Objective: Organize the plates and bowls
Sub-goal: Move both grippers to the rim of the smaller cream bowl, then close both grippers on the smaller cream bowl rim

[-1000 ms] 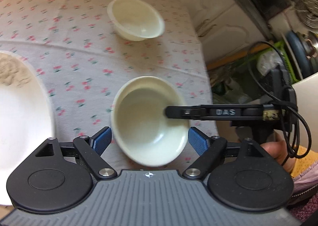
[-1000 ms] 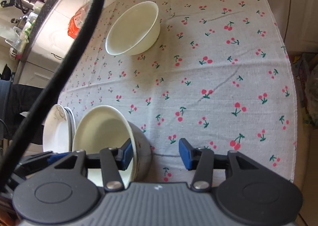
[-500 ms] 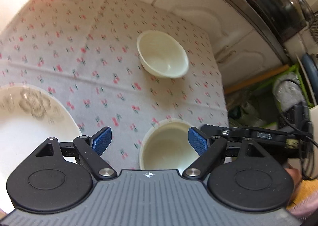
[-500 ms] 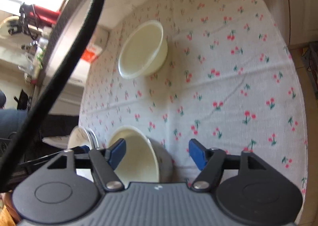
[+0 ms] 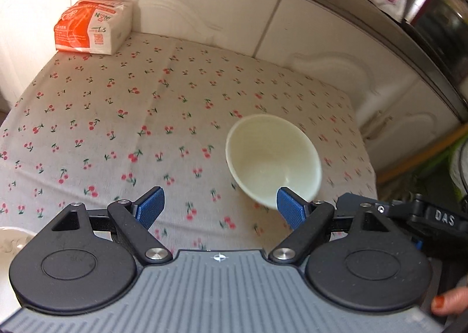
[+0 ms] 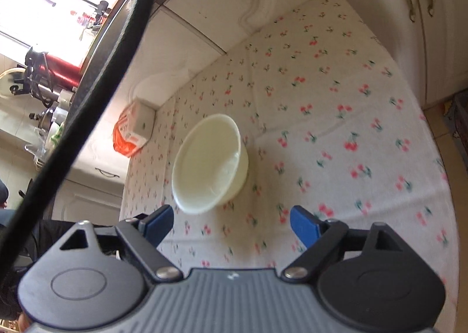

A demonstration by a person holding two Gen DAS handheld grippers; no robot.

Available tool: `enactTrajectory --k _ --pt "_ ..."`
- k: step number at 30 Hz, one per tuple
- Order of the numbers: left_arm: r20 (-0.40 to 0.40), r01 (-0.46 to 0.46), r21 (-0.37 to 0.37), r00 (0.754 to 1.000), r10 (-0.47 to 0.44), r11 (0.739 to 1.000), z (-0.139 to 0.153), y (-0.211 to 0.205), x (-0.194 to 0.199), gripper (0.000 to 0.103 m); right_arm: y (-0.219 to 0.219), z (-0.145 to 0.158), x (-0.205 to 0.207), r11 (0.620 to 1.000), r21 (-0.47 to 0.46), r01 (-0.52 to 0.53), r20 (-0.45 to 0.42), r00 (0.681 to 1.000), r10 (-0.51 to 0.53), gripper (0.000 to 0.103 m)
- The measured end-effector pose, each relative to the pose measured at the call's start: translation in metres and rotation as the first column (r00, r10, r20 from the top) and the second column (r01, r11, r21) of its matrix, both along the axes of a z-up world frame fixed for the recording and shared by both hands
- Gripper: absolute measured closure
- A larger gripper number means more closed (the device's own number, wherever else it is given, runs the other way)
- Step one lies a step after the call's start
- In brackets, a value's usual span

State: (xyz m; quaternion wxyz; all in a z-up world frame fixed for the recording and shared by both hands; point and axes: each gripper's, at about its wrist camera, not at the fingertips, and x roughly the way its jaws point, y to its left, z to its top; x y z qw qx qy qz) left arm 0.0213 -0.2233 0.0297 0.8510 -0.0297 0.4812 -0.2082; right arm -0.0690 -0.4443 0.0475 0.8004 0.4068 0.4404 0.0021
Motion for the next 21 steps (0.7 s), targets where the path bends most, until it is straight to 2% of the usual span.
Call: enactTrajectory --k 7,14,21 --pt "-0.007 -0.025 0.009 1.000 0.025 1.000 -0.017 -0.015 0.020 0.000 0.003 -0.004 0.021 0.999 -0.033 0.002 0.041 0.999 -0.001 0.016" --pt "-0.014 0.001 0.025 1.000 -0.001 1.000 -0.028 -0.030 0.025 0.003 0.001 -0.012 0.033 0.999 -0.031 0.023 0.055 0.998 -0.021 0.017" --pt "-0.007 0.025 0.032 1.000 -0.024 0.999 -0.035 -0.045 0.029 0.015 0.001 -0.017 0.039 0.999 -0.017 0.032 0.057 0.998 -0.031 0.022"
